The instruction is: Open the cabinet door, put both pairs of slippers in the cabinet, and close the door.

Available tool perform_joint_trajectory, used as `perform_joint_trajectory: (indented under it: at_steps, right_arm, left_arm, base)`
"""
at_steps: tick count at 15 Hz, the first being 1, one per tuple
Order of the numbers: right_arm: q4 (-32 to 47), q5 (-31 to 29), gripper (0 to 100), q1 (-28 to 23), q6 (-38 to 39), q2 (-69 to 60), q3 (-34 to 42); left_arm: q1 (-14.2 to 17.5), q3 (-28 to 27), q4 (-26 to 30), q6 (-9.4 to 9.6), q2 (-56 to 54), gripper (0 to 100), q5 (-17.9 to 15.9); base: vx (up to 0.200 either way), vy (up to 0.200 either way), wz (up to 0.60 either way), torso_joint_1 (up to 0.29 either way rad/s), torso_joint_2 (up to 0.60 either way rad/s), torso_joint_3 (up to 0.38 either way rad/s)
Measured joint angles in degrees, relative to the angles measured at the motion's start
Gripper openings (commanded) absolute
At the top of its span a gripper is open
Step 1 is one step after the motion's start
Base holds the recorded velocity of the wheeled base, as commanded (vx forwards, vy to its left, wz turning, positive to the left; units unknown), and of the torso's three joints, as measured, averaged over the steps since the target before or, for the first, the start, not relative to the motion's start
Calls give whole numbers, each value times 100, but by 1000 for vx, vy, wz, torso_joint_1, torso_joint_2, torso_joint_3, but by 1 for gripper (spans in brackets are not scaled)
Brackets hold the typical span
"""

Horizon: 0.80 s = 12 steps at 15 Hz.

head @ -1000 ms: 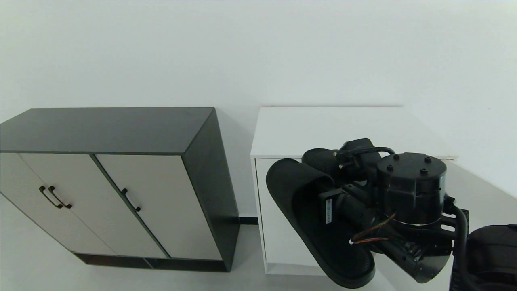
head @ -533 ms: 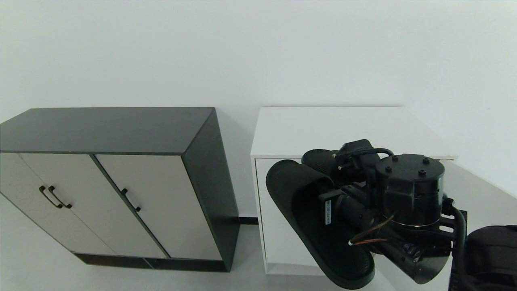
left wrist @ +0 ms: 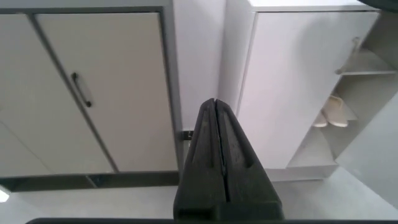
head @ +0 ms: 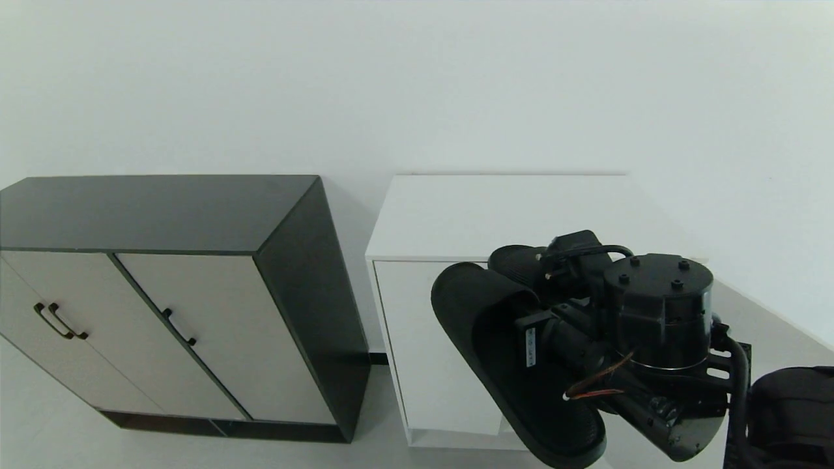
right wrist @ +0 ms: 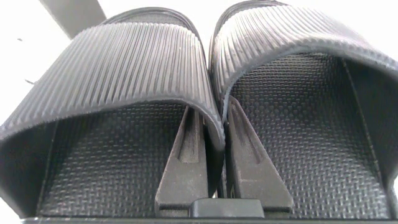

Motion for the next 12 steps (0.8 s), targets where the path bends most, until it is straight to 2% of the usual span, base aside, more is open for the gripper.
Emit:
perform_joint_trajectory:
  at_steps: [8,12]
  right_arm:
    - [-73,9,0,9,0,-20,52]
    - [-115,-2,0,6,-6,-28,144]
  left_arm:
    - [-2,0,0,0,0,0,0]
    - [5,0,0,-4,0,0,2]
  base:
    - [0,-200,0,1,1,2]
    - [0,0,0,0,0,0]
